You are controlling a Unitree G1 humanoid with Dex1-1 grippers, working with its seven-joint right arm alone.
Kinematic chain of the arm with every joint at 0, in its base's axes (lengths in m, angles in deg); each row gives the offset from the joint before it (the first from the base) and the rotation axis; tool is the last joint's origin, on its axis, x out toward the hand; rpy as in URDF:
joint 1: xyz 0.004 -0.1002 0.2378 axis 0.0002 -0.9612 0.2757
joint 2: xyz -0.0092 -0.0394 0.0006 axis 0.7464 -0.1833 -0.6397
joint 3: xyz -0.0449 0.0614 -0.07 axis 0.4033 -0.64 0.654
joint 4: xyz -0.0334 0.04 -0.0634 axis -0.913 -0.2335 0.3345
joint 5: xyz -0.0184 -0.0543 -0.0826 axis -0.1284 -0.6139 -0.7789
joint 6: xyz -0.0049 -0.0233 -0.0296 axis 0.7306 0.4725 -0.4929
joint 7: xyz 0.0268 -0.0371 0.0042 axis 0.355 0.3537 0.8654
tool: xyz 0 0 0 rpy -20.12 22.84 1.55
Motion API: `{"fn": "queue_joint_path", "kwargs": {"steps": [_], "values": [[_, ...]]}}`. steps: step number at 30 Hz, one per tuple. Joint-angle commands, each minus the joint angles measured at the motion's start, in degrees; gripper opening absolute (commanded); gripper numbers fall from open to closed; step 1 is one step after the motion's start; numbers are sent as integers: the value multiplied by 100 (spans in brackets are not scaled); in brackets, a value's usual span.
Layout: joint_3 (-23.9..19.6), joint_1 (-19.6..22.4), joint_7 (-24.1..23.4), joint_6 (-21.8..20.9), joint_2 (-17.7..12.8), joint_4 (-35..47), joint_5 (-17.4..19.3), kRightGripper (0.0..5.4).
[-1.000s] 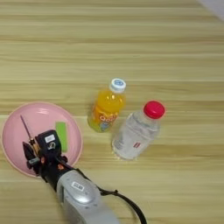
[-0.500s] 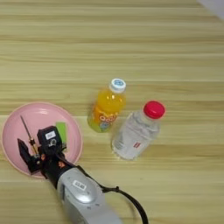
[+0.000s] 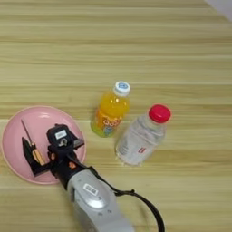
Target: Move the objects on the table
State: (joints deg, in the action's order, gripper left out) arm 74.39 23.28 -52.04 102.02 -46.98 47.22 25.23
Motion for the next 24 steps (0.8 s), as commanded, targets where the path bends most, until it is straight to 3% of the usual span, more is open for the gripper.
{"fn": "queue_joint_path", "kwargs": {"steps": [1, 24], "values": [[-229, 144, -88, -19, 32, 306, -1, 538], [-836, 168, -143, 570, 248, 315, 257, 538]]}}
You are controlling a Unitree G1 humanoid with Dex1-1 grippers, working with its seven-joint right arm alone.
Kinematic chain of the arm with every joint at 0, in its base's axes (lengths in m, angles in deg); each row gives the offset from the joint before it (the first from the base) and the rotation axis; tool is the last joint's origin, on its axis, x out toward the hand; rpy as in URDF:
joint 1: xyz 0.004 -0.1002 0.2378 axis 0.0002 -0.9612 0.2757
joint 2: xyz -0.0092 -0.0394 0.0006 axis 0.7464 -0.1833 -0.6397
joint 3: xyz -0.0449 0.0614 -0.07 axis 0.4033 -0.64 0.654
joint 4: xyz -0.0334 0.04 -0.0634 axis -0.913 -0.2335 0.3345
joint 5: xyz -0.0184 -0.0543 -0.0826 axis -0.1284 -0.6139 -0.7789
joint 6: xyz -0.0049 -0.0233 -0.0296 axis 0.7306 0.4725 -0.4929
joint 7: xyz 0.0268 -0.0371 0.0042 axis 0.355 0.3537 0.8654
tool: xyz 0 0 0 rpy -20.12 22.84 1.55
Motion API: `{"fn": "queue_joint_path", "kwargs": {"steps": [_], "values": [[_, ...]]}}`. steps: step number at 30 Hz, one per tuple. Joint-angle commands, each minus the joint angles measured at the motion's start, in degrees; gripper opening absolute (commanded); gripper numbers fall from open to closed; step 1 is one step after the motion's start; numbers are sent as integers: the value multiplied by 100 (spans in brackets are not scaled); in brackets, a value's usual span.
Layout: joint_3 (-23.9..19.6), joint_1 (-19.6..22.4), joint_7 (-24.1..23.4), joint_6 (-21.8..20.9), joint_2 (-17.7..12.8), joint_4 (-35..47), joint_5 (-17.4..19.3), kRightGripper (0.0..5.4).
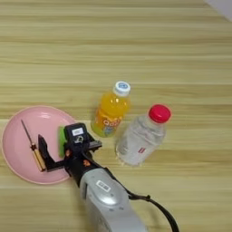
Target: Move the objects on the table
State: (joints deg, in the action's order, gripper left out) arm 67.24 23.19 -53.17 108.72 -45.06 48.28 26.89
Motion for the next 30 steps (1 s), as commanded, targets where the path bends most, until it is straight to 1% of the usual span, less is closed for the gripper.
{"fn": "queue_joint_path", "kwargs": {"steps": [1, 11, 22, 30], "values": [[-139, 182, -30, -75, 69, 203, 104, 538], [-220, 238, -38, 0, 87, 80, 119, 538], [-175, 243, -21, -34, 102, -138, 91, 538], [-252, 271, 0, -3, 143, -279, 164, 538]]}}
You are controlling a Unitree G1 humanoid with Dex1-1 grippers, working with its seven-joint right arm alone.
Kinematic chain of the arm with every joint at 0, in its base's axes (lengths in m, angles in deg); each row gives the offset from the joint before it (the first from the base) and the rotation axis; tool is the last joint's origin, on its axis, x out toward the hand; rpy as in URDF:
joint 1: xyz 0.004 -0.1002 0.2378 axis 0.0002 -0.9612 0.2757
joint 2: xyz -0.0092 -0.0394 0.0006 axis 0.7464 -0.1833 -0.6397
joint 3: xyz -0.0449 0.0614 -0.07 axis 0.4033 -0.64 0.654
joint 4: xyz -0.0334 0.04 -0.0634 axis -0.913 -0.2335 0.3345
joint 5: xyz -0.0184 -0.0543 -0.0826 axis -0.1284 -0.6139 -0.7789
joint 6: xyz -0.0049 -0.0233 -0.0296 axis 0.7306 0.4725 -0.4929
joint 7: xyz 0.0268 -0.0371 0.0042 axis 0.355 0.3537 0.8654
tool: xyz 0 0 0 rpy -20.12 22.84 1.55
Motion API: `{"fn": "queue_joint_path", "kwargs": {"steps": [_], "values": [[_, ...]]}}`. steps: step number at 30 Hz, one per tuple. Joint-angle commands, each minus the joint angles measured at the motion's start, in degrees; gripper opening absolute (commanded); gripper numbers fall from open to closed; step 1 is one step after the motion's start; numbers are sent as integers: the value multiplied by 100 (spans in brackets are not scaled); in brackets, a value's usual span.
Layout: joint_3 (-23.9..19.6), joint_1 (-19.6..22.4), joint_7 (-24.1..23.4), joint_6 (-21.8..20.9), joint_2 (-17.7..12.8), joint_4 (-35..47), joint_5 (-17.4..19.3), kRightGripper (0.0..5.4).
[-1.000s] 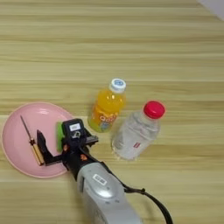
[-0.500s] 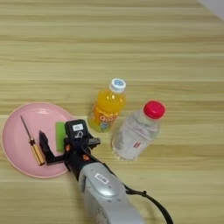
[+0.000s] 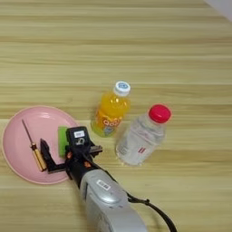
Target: Move the objects on the table
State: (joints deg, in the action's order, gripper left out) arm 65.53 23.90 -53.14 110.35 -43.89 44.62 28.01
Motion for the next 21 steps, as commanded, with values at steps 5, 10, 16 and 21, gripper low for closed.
{"fn": "queue_joint_path", "kwargs": {"steps": [5, 10, 16, 21], "values": [[-165, 231, -22, -157, 61, -15, 80, 538], [-178, 237, -22, -151, 70, -69, 84, 538], [-168, 236, -13, -116, 87, -68, 107, 538], [-183, 233, 30, -63, 115, -95, 214, 538]]}}
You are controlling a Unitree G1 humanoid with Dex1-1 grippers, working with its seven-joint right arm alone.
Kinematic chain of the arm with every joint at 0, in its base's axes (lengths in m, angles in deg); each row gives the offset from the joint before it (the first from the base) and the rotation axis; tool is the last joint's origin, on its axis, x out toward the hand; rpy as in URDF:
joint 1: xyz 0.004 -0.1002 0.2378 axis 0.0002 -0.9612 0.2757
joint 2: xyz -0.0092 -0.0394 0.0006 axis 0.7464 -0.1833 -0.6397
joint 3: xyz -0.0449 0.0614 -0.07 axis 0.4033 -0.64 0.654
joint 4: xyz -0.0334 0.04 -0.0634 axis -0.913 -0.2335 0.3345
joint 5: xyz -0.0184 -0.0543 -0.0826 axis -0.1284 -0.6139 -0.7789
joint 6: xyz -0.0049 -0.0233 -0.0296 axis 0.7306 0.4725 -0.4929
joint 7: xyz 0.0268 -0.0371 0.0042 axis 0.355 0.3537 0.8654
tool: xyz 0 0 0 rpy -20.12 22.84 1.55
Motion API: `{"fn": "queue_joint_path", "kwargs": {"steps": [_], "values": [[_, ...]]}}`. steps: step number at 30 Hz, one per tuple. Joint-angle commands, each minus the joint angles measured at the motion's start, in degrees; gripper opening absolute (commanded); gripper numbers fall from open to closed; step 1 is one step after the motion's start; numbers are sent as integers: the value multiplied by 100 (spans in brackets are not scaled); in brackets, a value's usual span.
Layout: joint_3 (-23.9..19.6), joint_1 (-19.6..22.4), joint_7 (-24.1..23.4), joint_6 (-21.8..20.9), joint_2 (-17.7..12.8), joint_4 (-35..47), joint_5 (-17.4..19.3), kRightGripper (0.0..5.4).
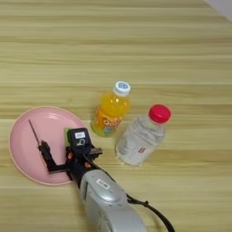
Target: Move the objects on the table
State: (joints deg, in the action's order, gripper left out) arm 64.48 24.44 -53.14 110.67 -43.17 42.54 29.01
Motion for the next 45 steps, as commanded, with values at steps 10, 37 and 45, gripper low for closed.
{"fn": "queue_joint_path", "kwargs": {"steps": [10, 37, 45], "values": [[-150, 194, 96, 151, 172, 77, 456, 538], [-99, 240, -8, -177, -178, -106, -115, 538], [-36, 214, 17, -119, -182, -185, -96, 538]]}}
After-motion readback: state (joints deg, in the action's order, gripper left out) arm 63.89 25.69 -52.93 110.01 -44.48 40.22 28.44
